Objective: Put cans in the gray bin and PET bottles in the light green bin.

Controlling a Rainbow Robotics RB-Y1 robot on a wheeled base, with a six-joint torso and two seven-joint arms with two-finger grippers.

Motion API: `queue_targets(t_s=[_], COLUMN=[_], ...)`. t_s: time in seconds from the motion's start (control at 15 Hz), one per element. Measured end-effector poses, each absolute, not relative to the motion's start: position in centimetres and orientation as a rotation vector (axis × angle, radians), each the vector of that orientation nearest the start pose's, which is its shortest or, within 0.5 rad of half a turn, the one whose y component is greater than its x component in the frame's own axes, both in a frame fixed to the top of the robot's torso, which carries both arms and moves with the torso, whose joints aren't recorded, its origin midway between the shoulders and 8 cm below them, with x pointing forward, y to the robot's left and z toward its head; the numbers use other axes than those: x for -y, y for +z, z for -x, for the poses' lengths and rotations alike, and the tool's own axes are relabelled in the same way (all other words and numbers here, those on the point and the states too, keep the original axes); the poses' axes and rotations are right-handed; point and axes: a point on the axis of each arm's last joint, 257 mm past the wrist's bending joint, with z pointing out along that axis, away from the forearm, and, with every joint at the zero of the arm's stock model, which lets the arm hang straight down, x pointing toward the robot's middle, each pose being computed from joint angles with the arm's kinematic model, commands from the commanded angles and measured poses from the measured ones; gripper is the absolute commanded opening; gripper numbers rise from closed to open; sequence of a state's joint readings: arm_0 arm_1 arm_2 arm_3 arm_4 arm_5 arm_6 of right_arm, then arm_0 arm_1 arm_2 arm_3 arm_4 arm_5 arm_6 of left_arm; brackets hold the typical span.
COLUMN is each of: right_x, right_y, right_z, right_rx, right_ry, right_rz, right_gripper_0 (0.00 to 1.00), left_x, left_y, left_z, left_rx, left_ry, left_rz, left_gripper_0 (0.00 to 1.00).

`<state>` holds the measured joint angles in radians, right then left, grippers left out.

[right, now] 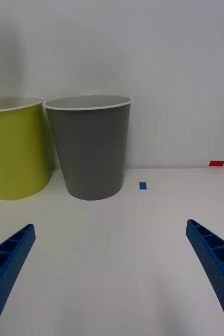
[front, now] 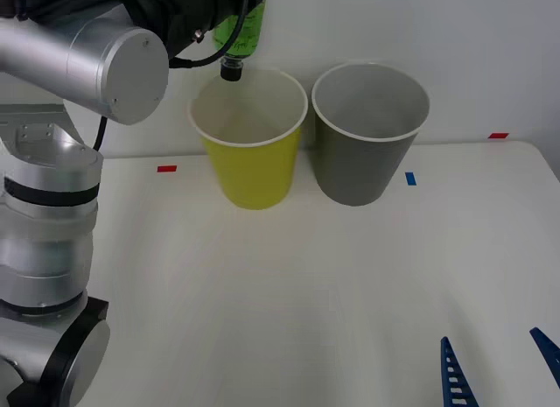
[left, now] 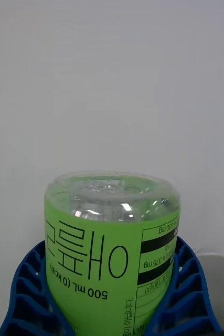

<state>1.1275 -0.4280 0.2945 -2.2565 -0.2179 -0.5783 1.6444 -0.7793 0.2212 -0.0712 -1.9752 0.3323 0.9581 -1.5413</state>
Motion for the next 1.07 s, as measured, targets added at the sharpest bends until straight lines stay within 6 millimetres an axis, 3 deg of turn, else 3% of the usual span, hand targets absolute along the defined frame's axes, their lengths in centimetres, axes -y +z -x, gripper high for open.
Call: queue_targets(t_s=[0.33, 0.67, 1.07], right_x=[23.5, 23.5, 23.5], right_y=[-18.0, -18.0, -18.0], right_z=[-22.8, -22.8, -22.8], right_rx=[-1.489, -1.489, -1.489], right_ry=[0.075, 0.075, 0.075], right_rz=[0.057, 0.057, 0.057], right_gripper_0=[1.00, 1.00, 1.00], left_x=[-3.2, -3.5, -5.0], left_y=[13.3, 11.6, 9.7], left_z=[-58.4, -60.3, -60.7], left_rx=[-1.358, -1.352, -1.340], left_ry=[-0.306, -0.363, -0.362], left_rz=[-0.447, -0.445, -0.418], left_gripper_0=[0.00, 0.00, 0.00])
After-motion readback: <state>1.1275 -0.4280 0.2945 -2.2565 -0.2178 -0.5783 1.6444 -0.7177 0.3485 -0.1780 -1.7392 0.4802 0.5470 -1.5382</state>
